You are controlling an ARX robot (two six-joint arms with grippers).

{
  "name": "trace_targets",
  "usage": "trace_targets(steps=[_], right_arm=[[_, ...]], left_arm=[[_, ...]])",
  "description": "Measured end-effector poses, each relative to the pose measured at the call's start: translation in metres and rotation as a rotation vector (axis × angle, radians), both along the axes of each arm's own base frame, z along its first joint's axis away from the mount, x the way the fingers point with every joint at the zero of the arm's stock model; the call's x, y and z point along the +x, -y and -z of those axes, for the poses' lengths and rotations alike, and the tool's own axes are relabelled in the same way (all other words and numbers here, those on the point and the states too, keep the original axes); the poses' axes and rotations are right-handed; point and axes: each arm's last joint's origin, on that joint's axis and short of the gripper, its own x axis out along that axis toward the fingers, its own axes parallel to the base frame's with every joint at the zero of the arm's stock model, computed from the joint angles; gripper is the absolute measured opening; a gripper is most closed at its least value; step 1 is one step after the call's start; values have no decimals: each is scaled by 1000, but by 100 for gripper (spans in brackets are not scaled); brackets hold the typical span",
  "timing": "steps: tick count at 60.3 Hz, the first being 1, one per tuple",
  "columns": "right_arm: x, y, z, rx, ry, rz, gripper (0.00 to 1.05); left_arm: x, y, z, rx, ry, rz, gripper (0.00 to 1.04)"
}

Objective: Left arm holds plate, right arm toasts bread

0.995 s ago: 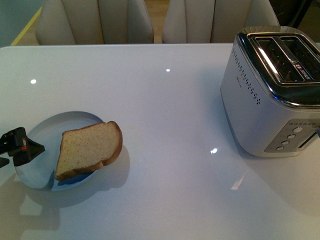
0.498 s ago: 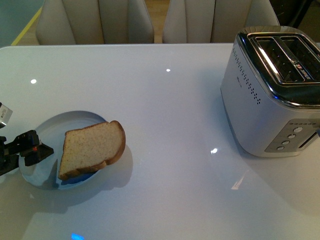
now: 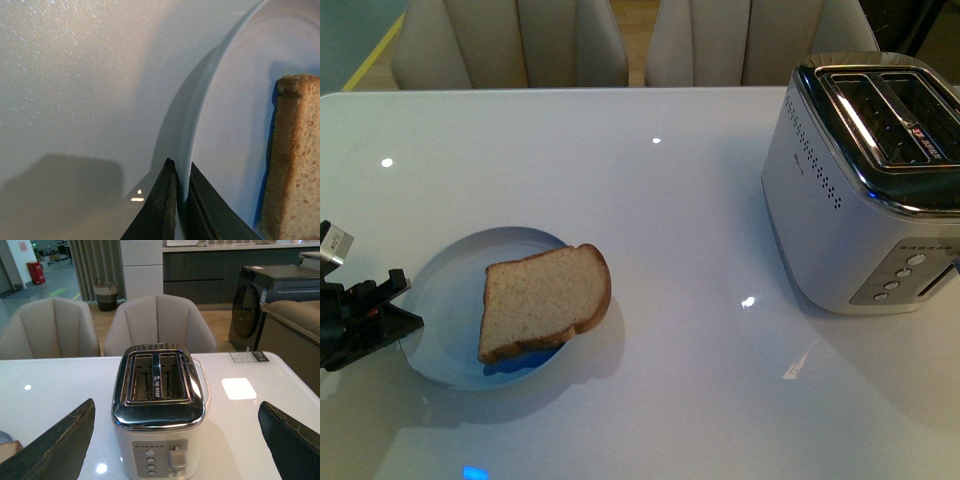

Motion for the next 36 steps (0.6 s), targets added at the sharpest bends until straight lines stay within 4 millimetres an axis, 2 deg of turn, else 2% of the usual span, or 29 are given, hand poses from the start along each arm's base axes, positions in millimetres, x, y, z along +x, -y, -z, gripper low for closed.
trace_targets(steps=[8,19,27,36], right_arm=[[0,0,0,0,0,0,96],[0,0,0,0,0,0,96],[0,0,0,0,0,0,96],[0,0,0,0,0,0,96]], left_arm=[[-7,-1,-4,-36,-12,-30,3],[-13,-8,-20,-83,4,-76,3],[-17,-12,-45,-99,39,-103,3],[-21,-6,-96,-98,98,-109,3]])
